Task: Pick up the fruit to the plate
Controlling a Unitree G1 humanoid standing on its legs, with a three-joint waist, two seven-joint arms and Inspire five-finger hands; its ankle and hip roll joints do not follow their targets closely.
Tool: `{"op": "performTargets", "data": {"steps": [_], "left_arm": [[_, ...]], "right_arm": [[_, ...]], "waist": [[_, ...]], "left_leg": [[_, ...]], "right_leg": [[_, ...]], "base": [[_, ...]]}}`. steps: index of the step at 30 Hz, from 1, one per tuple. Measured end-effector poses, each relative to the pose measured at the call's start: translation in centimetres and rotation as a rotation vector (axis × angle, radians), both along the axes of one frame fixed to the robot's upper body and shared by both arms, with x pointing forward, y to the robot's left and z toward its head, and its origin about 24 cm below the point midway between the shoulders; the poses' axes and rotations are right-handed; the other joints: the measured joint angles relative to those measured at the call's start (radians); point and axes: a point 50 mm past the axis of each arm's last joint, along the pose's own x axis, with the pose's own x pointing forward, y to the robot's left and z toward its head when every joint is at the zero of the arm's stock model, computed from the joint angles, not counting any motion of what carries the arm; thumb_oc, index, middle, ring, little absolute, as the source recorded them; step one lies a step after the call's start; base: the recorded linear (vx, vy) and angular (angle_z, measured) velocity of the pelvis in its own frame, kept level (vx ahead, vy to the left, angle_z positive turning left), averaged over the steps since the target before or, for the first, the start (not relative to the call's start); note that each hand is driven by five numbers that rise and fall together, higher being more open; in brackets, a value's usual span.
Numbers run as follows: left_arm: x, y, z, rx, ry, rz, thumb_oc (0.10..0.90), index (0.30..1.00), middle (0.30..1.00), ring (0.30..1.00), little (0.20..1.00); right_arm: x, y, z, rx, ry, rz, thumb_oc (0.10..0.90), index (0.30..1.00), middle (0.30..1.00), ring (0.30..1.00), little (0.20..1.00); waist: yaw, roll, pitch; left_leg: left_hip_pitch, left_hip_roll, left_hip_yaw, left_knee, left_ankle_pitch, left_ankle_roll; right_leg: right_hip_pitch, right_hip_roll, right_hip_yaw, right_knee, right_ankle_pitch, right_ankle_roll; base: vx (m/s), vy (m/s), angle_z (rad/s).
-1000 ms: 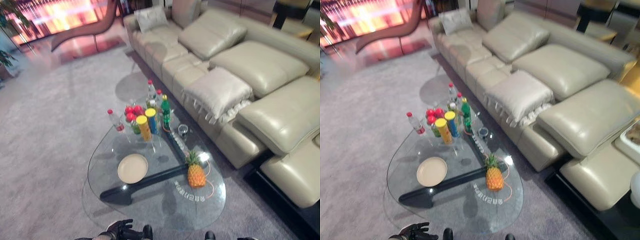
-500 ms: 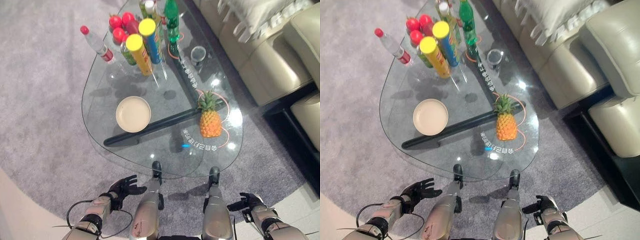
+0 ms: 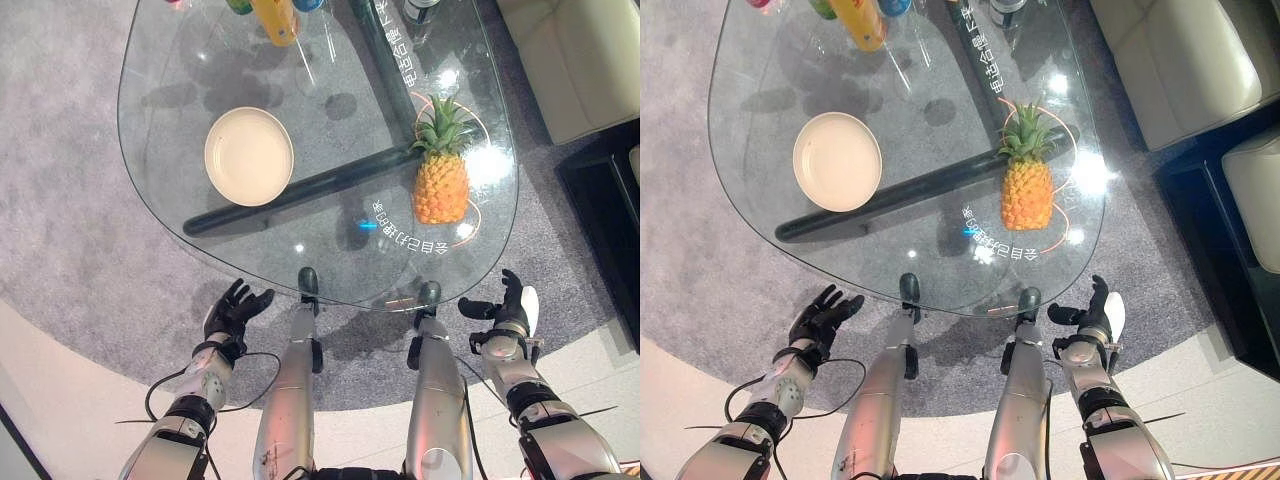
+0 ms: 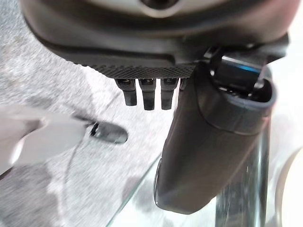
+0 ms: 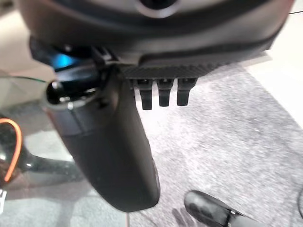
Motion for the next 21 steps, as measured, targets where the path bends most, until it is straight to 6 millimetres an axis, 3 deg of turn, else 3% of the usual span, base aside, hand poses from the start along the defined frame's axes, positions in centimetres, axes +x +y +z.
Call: {"op": "performTargets", "data": {"steps": [9, 21], "left_arm": [[-0.5, 1.3, -0.3, 0.048, 0.071, 0.177, 0.8, 0.9, 0.9, 0.9, 0.9], [0.5, 1.2, 0.7, 0.076, 0.034, 0.188, 0.8, 0.9, 0.9, 0.9, 0.9]], "right_arm": [[0.0, 0.4, -0.2, 0.01, -0.007, 0.007, 0.8, 0.9, 0.9, 0.9, 0.9], [0.6, 0.6, 0.5, 0.027, -0.063, 0.01, 0.8, 0.9, 0.9, 0.9, 0.9]], "waist": [[-0.008, -0.019, 0.004], [-0.007, -0.023, 0.004]], "left_leg": [[-0.132, 0.041, -0.027, 0.151, -0.047, -0.033], [-0.181, 0.048, -0.03, 0.167, -0.045, -0.03]], "right_leg": [[-0.136, 0.04, 0.013, 0.146, -0.046, -0.043], [-0.19, 0.051, 0.023, 0.159, -0.039, -0.057]], "base": [[-0.01, -0.019, -0.05], [-0.01, -0.002, -0.02]]}}
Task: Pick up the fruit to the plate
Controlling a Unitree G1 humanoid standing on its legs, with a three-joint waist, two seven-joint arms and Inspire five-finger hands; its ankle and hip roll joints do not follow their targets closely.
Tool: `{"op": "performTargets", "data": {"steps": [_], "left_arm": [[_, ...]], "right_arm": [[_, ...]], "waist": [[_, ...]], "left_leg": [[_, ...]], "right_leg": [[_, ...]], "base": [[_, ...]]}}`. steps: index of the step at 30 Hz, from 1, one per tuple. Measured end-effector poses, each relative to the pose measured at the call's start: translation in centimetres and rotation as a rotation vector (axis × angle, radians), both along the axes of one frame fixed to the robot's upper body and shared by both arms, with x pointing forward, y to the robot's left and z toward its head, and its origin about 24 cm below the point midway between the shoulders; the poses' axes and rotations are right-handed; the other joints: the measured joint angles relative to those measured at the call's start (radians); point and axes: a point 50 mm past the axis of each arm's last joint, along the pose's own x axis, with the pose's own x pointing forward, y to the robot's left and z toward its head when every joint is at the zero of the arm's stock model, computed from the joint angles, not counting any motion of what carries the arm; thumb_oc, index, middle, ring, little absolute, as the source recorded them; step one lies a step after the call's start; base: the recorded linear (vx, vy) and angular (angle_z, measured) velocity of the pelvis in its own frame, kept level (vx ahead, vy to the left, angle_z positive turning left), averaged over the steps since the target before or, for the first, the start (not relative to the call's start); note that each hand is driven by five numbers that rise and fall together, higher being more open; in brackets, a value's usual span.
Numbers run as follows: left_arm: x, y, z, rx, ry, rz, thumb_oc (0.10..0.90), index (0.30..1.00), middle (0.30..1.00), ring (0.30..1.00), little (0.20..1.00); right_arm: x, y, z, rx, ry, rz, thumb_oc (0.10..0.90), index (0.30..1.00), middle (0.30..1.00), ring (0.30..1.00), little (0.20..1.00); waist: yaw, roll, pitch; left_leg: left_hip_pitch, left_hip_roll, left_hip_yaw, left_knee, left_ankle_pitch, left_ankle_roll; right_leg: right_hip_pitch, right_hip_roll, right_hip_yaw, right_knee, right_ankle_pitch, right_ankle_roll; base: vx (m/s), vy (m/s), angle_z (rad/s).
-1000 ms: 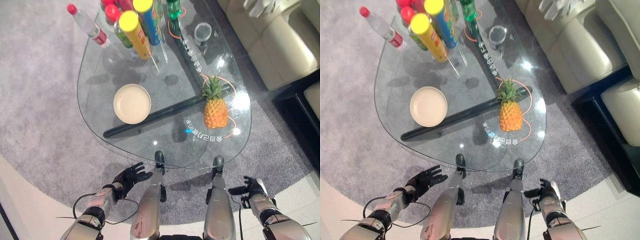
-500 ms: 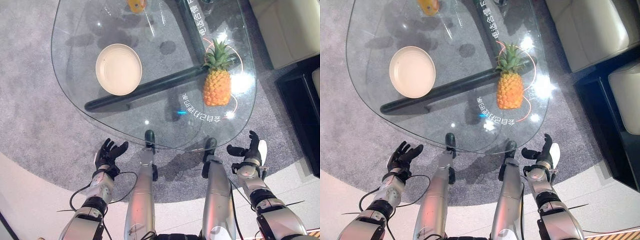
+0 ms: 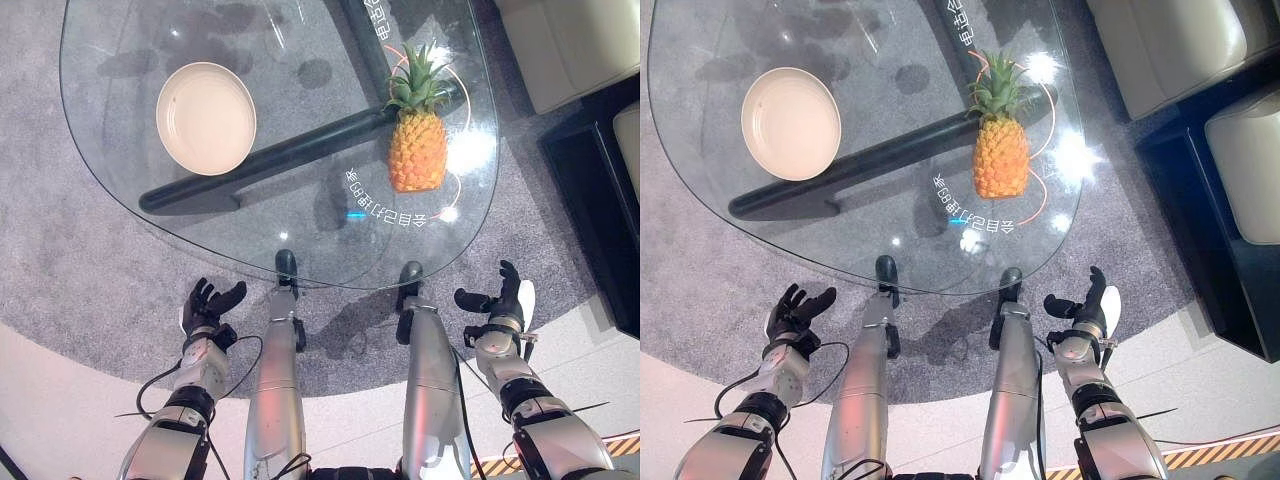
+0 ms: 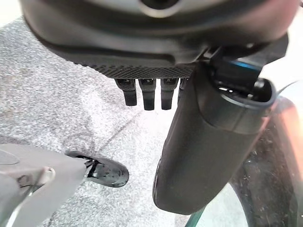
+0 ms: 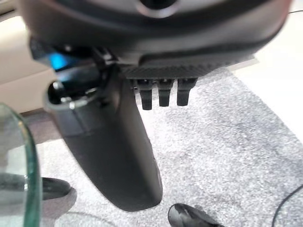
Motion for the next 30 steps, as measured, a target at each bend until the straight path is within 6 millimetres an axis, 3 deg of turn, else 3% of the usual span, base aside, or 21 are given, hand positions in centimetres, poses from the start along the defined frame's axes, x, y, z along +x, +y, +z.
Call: {"op": "performTargets", "data": {"steps": [5, 9, 12, 15, 20, 25, 30], "left_arm": [[0.1, -0.1, 0.0, -0.002, -0.007, -0.02, 0.8, 0.9, 0.9, 0.9, 0.9], [0.1, -0.2, 0.0, -0.004, -0.013, -0.036, 0.8, 0.9, 0.9, 0.9, 0.9], [0.0, -0.1, -0.1, -0.001, -0.012, -0.042, 0.8, 0.9, 0.9, 0.9, 0.9], [-0.1, -0.2, -0.1, 0.005, -0.009, -0.048, 0.8, 0.9, 0.9, 0.9, 0.9], [0.4, -1.0, 0.4, 0.015, -0.035, -0.09, 0.8, 0.9, 0.9, 0.9, 0.9], [0.5, -1.0, 0.6, 0.014, -0.042, -0.09, 0.8, 0.9, 0.9, 0.9, 0.9], [0.5, -1.1, 0.6, 0.011, -0.044, -0.09, 0.8, 0.9, 0.9, 0.9, 0.9]], "right_arm": [[0.0, -0.4, 0.5, -0.01, -0.037, -0.065, 0.8, 0.9, 0.9, 0.9, 0.9], [-0.2, -2.5, 1.7, 0.024, -0.128, -0.222, 0.8, 0.9, 0.9, 0.9, 0.9], [-0.5, -5.0, 3.8, 0.051, -0.257, -0.374, 0.8, 0.9, 0.9, 0.9, 0.9], [-0.1, -6.2, 7.5, 0.062, -0.455, -0.457, 0.8, 0.9, 0.9, 0.9, 0.9], [0.8, -4.5, 12.9, 0.086, -0.733, -0.429, 0.8, 0.9, 0.9, 0.9, 0.9], [1.2, -2.3, 16.3, 0.057, -0.88, -0.309, 0.8, 0.9, 0.9, 0.9, 0.9], [0.6, 1.4, 18.7, -0.099, -0.991, -0.107, 0.8, 0.9, 0.9, 0.9, 0.9]], "waist": [[0.008, 0.0, 0.0], [0.025, 0.0, 0.0], [0.029, 0.0, 0.0], [0.025, 0.0, 0.0], [0.023, -0.001, 0.0], [0.025, -0.001, 0.0], [0.021, -0.001, 0.0]], "left_leg": [[-0.005, -0.001, -0.002, -0.001, 0.0, 0.0], [-0.005, -0.002, -0.003, -0.002, 0.0, 0.0], [-0.007, -0.003, -0.003, -0.003, 0.0, 0.0], [-0.008, -0.004, -0.007, -0.006, 0.001, 0.0], [-0.008, -0.003, -0.011, -0.018, 0.003, 0.002], [-0.008, -0.009, -0.01, -0.02, 0.003, 0.002], [-0.008, -0.013, -0.008, -0.021, 0.002, 0.004]], "right_leg": [[-0.005, -0.001, -0.001, 0.0, -0.001, 0.001], [-0.005, -0.002, -0.001, 0.0, -0.001, 0.001], [-0.002, -0.004, -0.006, -0.001, -0.001, 0.001], [-0.001, -0.006, -0.015, -0.003, -0.001, 0.001], [-0.002, -0.007, -0.025, -0.007, 0.0, 0.002], [-0.001, -0.013, -0.024, -0.011, 0.0, 0.004], [0.004, -0.017, -0.024, -0.018, 0.002, 0.006]], "base": [[0.0, 0.0, 0.0], [0.01, -0.03, 0.0], [0.0, -0.029, 0.04], [0.0, 0.0, 0.0], [0.0, 0.0, 0.0], [0.0, 0.051, 0.02], [0.01, 0.045, 0.0]]}}
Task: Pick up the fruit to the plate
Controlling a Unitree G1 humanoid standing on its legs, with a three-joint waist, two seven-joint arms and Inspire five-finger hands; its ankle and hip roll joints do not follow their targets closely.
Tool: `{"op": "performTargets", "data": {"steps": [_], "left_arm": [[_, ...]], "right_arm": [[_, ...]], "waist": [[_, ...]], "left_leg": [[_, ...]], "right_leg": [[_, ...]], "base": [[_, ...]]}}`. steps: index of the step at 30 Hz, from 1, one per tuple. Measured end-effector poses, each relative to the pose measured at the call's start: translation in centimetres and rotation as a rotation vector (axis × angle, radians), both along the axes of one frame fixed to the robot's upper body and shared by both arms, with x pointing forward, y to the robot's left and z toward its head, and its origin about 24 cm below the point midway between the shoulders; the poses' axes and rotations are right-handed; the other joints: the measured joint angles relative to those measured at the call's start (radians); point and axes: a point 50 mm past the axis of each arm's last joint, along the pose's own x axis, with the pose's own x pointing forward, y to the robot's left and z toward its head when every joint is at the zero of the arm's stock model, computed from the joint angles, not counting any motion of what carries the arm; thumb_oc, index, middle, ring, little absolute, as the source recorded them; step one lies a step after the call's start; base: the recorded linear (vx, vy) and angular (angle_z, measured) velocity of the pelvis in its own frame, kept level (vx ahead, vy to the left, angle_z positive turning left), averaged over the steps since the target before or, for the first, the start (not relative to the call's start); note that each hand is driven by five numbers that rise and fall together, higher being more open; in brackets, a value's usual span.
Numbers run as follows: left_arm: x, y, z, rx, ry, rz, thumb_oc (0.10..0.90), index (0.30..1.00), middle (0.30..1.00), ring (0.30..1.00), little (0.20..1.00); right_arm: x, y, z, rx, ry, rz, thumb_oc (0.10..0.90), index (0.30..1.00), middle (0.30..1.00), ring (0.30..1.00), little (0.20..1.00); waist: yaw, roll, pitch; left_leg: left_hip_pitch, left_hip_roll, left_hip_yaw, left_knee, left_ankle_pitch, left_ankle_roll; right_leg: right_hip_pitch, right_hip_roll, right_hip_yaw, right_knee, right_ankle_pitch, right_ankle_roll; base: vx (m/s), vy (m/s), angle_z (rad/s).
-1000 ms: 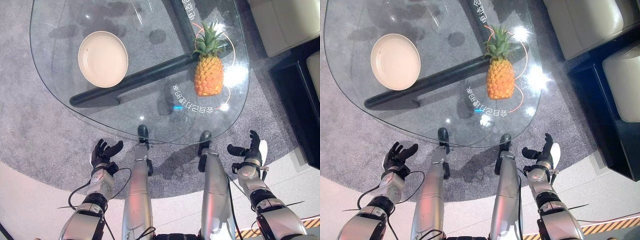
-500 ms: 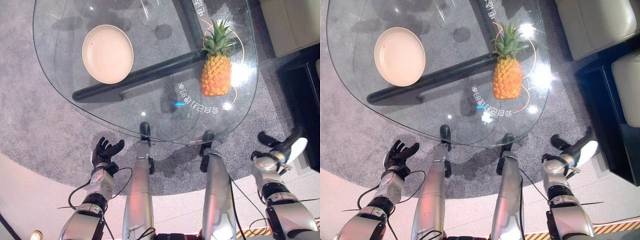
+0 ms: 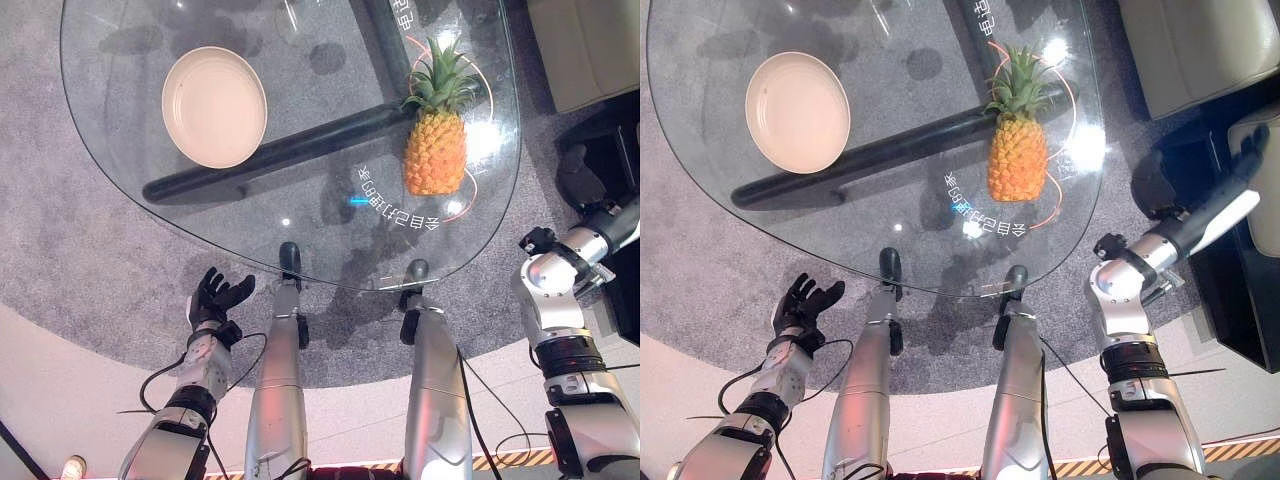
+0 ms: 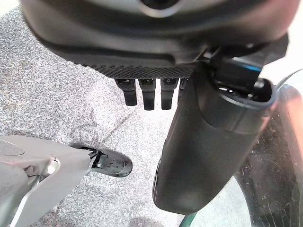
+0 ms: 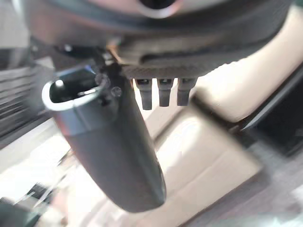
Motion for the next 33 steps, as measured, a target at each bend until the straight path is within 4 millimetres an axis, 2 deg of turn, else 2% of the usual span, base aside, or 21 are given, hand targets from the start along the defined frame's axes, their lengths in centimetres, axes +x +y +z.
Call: {"op": "performTargets", "data": {"steps": [3, 9, 12, 25, 33], "left_arm": [[0.0, 0.0, 0.0, 0.002, 0.001, 0.0, 0.8, 0.9, 0.9, 0.9, 0.9], [-0.7, -0.1, -0.6, 0.002, 0.013, -0.004, 0.8, 0.9, 0.9, 0.9, 0.9], [-1.1, -0.7, -1.2, -0.004, 0.029, -0.012, 0.8, 0.9, 0.9, 0.9, 0.9], [-1.0, -1.8, -1.3, -0.032, 0.021, -0.025, 0.8, 0.9, 0.9, 0.9, 0.9], [-1.2, -2.6, -1.7, -0.049, 0.03, -0.035, 0.8, 0.9, 0.9, 0.9, 0.9]], "right_arm": [[-0.4, 1.4, 0.5, -0.079, -0.024, 0.024, 0.8, 0.9, 0.9, 0.9, 0.9], [-0.6, 2.9, 0.7, -0.085, -0.029, 0.073, 0.8, 0.9, 0.9, 0.9, 0.9], [-0.6, 4.0, 0.3, -0.127, 0.004, 0.134, 0.8, 0.9, 0.9, 0.9, 0.9], [-0.1, 7.9, -1.5, -0.223, 0.169, 0.377, 0.8, 0.9, 0.9, 0.9, 0.9], [0.1, 8.7, -2.4, -0.208, 0.233, 0.409, 0.8, 0.9, 0.9, 0.9, 0.9]], "waist": [[0.001, 0.0, 0.0], [-0.018, -0.001, 0.0], [-0.026, -0.001, 0.0], [-0.021, -0.001, 0.0], [-0.02, 0.0, 0.0]], "left_leg": [[0.002, -0.002, 0.0, -0.002, 0.0, 0.001], [0.007, -0.006, 0.004, -0.013, 0.002, 0.003], [0.012, -0.008, 0.009, -0.017, 0.002, 0.004], [0.017, -0.014, 0.026, -0.019, 0.002, 0.005], [0.033, -0.022, 0.032, -0.034, 0.005, 0.009]], "right_leg": [[0.0, -0.002, 0.0, 0.0, 0.0, 0.0], [0.0, -0.007, 0.002, -0.002, -0.001, 0.002], [-0.001, -0.009, 0.009, -0.002, -0.001, 0.003], [-0.009, -0.014, 0.027, 0.003, -0.005, 0.01], [-0.006, -0.023, 0.03, 0.013, -0.009, 0.012]], "base": [[0.0, 0.0, 0.0], [0.01, 0.017, 0.0], [0.0, 0.0, 0.0], [0.0, 0.0, 0.0], [0.0, 0.0, 0.0]]}}
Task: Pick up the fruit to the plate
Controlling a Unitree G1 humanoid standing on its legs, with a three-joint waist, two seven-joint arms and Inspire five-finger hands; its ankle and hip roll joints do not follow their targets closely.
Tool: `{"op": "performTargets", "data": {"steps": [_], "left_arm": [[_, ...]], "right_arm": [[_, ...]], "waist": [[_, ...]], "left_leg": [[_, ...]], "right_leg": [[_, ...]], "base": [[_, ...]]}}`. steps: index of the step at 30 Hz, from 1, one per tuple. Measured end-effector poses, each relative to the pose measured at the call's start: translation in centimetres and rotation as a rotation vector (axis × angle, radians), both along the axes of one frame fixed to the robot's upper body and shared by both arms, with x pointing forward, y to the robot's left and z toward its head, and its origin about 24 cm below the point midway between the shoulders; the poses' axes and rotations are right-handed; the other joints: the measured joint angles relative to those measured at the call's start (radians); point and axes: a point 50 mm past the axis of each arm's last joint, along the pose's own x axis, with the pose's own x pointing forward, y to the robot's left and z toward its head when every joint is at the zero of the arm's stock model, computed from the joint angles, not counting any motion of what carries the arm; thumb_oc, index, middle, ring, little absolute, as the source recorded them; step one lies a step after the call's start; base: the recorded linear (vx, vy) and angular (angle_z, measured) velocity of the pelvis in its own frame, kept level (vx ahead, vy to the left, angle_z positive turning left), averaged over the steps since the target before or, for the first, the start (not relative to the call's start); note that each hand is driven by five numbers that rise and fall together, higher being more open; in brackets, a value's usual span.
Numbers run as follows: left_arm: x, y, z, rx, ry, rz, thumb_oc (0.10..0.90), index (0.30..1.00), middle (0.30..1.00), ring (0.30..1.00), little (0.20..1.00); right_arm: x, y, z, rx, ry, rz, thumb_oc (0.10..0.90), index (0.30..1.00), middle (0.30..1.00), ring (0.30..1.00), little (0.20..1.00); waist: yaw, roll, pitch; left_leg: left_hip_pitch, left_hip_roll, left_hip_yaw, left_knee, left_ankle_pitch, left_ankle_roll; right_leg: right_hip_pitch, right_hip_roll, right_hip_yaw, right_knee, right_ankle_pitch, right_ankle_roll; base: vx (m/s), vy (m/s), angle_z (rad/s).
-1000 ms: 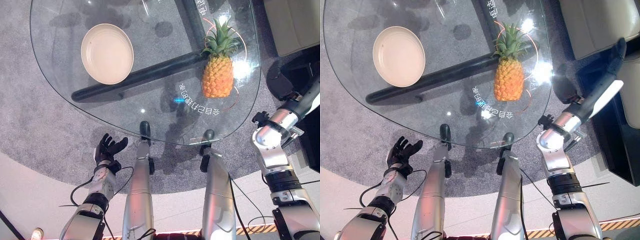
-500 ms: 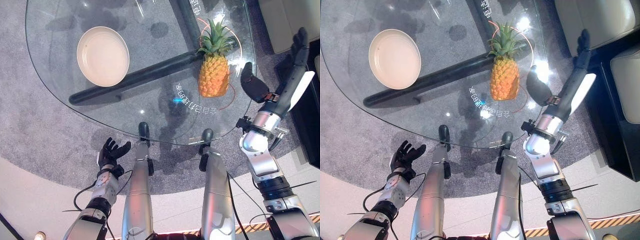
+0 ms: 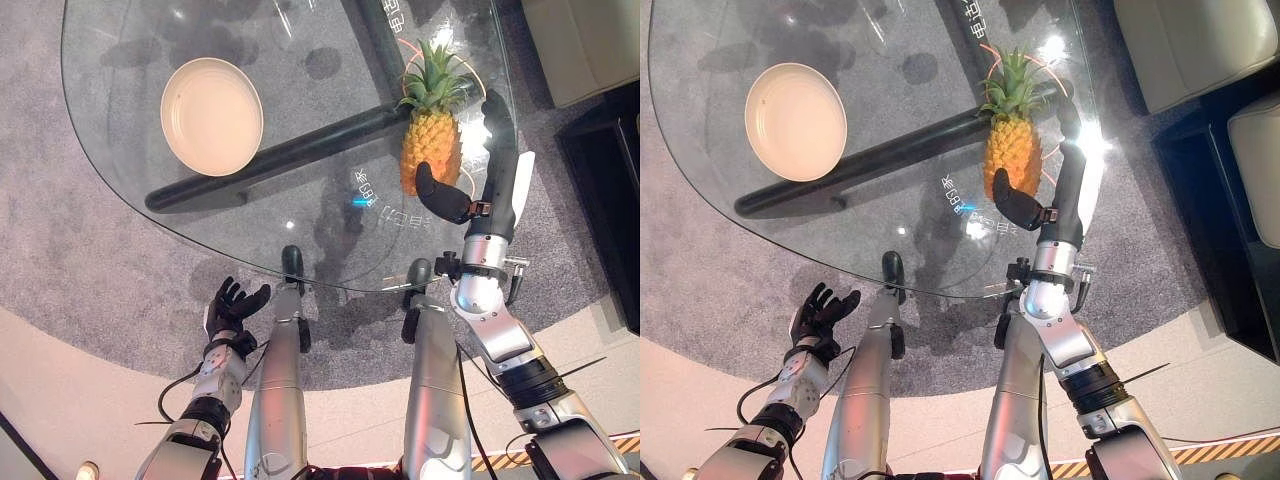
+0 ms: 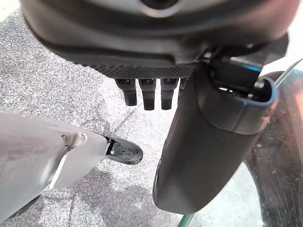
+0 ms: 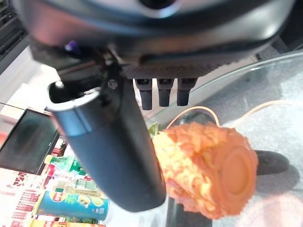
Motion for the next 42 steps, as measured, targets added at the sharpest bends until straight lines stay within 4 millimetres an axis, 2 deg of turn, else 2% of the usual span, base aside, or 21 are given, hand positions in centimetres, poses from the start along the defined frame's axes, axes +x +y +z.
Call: {"op": "performTargets", "data": {"steps": [9, 19, 28, 42], "left_arm": [[-0.1, 0.0, -0.1, 0.003, 0.008, 0.01, 0.8, 0.9, 0.9, 0.9, 0.9], [-0.1, -0.1, -0.1, 0.003, 0.011, 0.012, 0.8, 0.9, 0.9, 0.9, 0.9], [-0.1, -0.2, -0.2, 0.003, 0.012, 0.009, 0.8, 0.9, 0.9, 0.9, 0.9], [-0.1, -0.7, -0.3, 0.016, 0.023, -0.014, 0.8, 0.9, 0.9, 0.9, 0.9]], "right_arm": [[0.1, 0.8, -0.9, 0.008, 0.063, 0.02, 0.8, 0.9, 0.9, 0.9, 0.9], [0.3, 0.6, -1.7, 0.095, 0.137, 0.024, 0.8, 0.9, 0.9, 0.9, 0.9], [0.4, 0.7, -1.9, 0.119, 0.155, 0.019, 0.8, 0.9, 0.9, 0.9, 0.9], [0.7, 1.1, -1.6, 0.127, 0.165, 0.012, 0.8, 0.9, 0.9, 0.9, 0.9]], "waist": [[0.004, 0.002, 0.0], [0.007, 0.003, -0.001], [0.024, 0.003, -0.001], [0.024, 0.003, -0.001]], "left_leg": [[0.017, 0.0, 0.002, -0.002, 0.0, 0.0], [0.021, 0.0, 0.002, -0.011, 0.002, 0.0], [0.023, 0.0, 0.002, -0.015, 0.003, 0.0], [0.022, 0.0, 0.001, -0.015, 0.004, 0.0]], "right_leg": [[0.013, -0.001, 0.001, 0.001, 0.0, 0.0], [0.014, -0.001, 0.0, 0.001, -0.003, 0.0], [0.014, -0.001, -0.001, 0.003, -0.006, 0.0], [0.015, -0.001, -0.002, 0.003, -0.006, 0.0]], "base": [[0.0, 0.0, 0.0], [0.0, 0.0, 0.0], [0.0, 0.0, 0.0], [0.0, 0.0, 0.0]]}}
